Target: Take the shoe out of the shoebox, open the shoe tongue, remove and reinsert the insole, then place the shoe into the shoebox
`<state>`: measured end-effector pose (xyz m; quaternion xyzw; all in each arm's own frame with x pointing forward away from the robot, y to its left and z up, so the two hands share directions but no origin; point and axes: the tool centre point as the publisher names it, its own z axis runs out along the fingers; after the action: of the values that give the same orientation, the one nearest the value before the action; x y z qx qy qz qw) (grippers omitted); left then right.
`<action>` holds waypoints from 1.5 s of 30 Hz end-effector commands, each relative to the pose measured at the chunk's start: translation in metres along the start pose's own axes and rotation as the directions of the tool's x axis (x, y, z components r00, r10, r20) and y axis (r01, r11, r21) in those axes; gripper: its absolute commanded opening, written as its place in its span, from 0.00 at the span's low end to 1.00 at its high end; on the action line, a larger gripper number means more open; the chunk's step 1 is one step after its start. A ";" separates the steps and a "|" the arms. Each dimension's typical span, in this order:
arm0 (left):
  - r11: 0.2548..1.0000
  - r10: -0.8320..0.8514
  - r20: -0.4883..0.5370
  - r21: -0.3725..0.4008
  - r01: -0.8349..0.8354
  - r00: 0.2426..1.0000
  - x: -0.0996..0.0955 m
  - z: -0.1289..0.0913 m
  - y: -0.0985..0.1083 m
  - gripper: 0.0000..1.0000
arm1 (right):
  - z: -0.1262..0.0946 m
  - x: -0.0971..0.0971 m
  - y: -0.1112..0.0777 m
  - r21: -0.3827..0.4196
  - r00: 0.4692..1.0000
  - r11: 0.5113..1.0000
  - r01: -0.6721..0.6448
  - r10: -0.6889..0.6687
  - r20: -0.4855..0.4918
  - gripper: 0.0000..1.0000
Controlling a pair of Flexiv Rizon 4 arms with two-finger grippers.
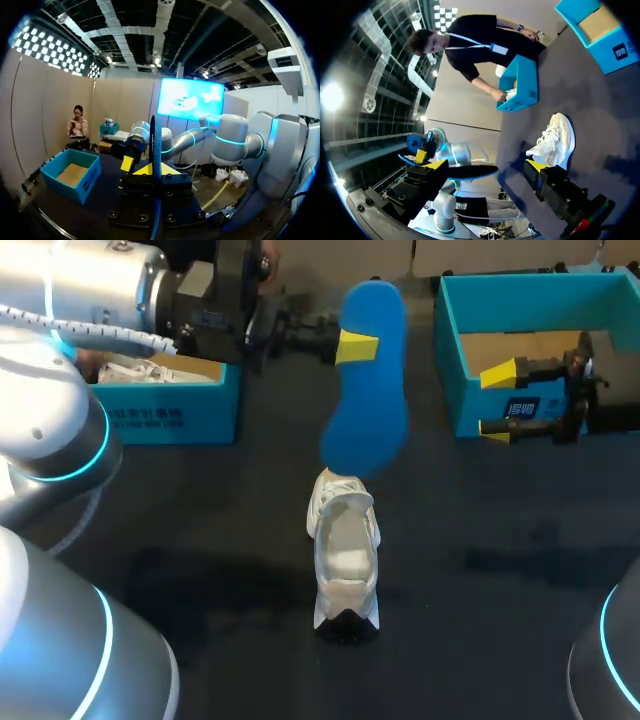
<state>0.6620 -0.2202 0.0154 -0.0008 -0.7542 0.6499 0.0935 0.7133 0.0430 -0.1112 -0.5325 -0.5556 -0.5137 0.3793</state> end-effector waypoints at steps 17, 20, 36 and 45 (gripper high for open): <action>0.905 0.425 -0.083 0.060 -0.421 0.901 -0.012 0.000 0.005 0.00 | 0.000 0.000 0.000 -0.001 1.000 1.000 -0.002 0.002 0.003 1.00; 0.905 0.425 -0.083 0.060 -0.421 0.901 -0.012 0.000 0.005 0.00 | 0.000 0.000 0.000 -0.001 1.000 1.000 -0.002 0.002 0.003 1.00; 0.584 0.812 -0.029 0.059 -0.810 0.583 -0.023 -0.005 0.029 0.00 | 0.000 0.000 0.000 -0.001 1.000 1.000 -0.002 0.002 0.003 1.00; 0.171 0.982 -0.090 0.028 -0.985 0.168 -0.027 -0.003 0.055 0.00 | 0.000 0.000 0.000 -0.001 1.000 1.000 -0.002 0.002 0.003 1.00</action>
<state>0.6838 -0.2145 -0.0352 -0.4111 -0.6427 0.6045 -0.2291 0.7132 0.0430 -0.1111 -0.5325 -0.5556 -0.5136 0.3793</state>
